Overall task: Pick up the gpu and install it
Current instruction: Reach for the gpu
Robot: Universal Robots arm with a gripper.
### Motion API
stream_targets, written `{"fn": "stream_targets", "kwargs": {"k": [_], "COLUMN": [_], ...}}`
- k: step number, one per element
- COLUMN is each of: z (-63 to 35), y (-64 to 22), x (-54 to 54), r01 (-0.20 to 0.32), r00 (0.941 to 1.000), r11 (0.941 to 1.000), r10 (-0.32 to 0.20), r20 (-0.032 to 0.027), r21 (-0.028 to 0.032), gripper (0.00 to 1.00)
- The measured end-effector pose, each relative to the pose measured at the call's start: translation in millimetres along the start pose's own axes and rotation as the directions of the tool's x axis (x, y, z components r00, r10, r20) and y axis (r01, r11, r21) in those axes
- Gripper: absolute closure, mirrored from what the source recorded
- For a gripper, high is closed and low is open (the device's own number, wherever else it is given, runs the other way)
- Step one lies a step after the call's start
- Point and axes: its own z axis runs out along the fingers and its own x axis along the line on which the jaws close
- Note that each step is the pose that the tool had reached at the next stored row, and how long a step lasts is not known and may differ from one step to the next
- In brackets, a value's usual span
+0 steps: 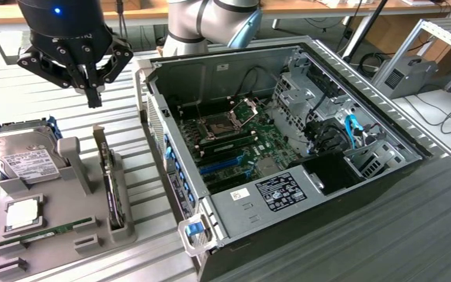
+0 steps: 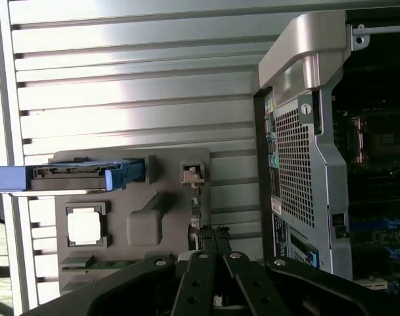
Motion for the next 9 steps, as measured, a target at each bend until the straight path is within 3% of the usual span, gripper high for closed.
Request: {"fn": "stream_targets", "kwargs": {"k": [9], "z": [-0.1], "y": [-0.4], "x": [5.5], "r01": [0.0], "r00": [1.0], "r11": [1.0], "r10": [0.0], "r20": [0.0], "r21": [0.0], "gripper": [0.89]}}
